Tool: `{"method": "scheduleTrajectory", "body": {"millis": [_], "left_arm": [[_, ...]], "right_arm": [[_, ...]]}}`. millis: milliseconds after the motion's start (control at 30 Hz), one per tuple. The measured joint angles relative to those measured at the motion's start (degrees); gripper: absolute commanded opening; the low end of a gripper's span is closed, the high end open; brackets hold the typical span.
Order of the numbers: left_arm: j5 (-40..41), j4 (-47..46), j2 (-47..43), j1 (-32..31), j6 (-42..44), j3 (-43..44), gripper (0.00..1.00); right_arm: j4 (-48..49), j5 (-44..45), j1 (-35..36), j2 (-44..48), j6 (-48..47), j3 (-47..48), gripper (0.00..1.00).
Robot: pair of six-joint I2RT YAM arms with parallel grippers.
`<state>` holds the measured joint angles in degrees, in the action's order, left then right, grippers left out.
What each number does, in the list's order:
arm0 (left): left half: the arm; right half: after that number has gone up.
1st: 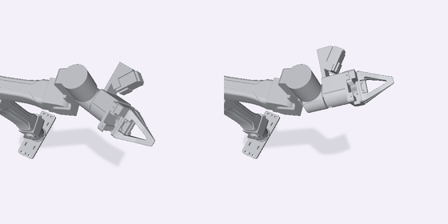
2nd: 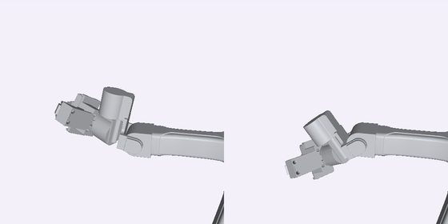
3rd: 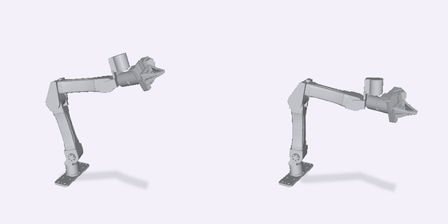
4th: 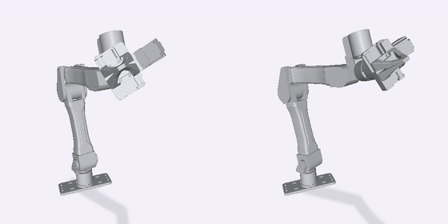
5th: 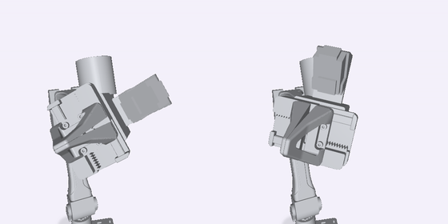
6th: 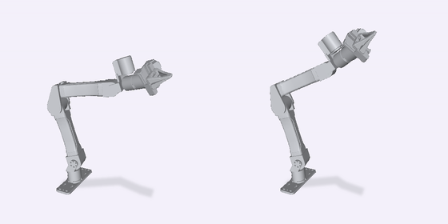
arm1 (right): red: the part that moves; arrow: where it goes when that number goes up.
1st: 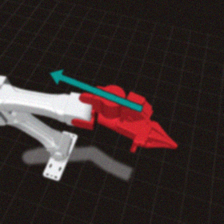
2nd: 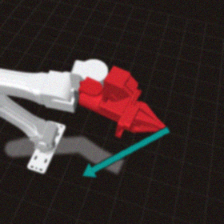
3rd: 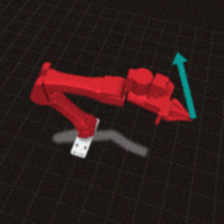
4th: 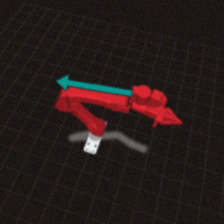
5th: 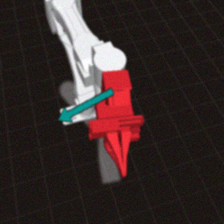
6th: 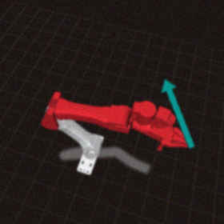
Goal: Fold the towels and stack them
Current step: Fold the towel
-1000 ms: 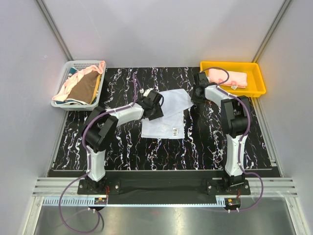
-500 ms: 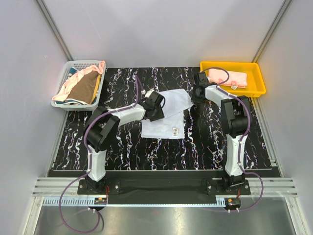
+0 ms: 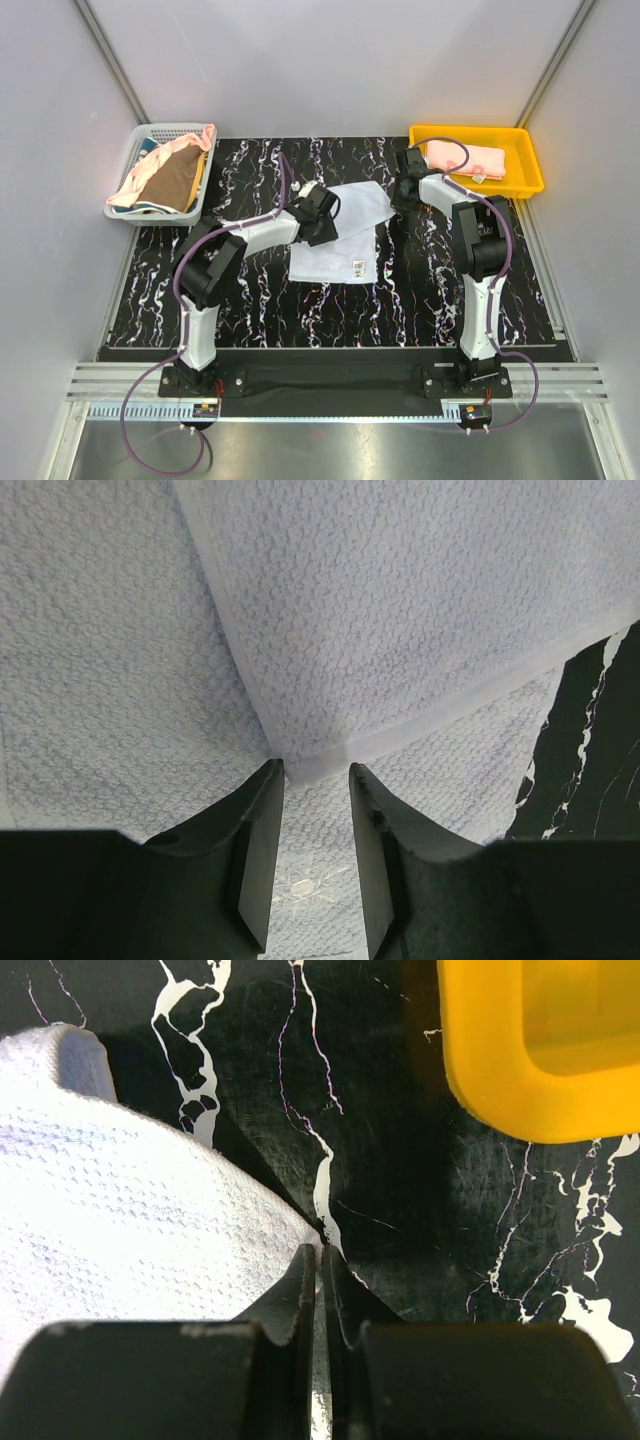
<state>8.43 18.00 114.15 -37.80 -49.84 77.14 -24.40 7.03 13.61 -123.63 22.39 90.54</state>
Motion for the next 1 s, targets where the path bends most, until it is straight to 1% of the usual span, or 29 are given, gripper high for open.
{"method": "scheduleTrajectory", "body": {"millis": [267, 367, 467, 500, 733, 933, 967, 1000], "left_arm": [[0.1, 0.3, 1.2, -0.2, 0.0, 0.3, 0.36], [0.2, 0.4, 1.2, -0.2, -0.1, 0.5, 0.34], [0.3, 0.4, 1.4, -0.2, -0.2, 0.5, 0.29], [0.4, 0.4, 1.4, -0.2, -0.1, 0.5, 0.26], [0.7, 1.4, 1.6, -0.2, -0.1, 1.2, 0.10], [0.9, 1.9, 1.6, -0.2, 0.1, 2.0, 0.02], [1.0, 2.1, 1.5, -0.2, 0.2, 2.1, 0.00], [1.0, 2.2, 1.6, -0.2, 0.3, 2.2, 0.00]], "right_arm": [[0.6, 0.0, -0.1, 0.0, 0.0, -0.2, 0.06], [0.6, -0.1, -0.1, 0.0, 0.0, -0.2, 0.06], [0.6, -0.1, -0.1, 0.0, 0.1, -0.2, 0.06], [0.6, -0.2, -0.2, 0.0, 0.1, -0.2, 0.06], [0.7, -0.2, -0.2, 0.0, 0.2, -0.2, 0.05], [0.6, -0.1, -0.2, 0.1, 0.1, -0.2, 0.05], [0.5, -0.1, -0.2, 0.2, 0.1, -0.2, 0.05], [0.4, -0.1, -0.3, 0.2, 0.1, -0.2, 0.05]]}}
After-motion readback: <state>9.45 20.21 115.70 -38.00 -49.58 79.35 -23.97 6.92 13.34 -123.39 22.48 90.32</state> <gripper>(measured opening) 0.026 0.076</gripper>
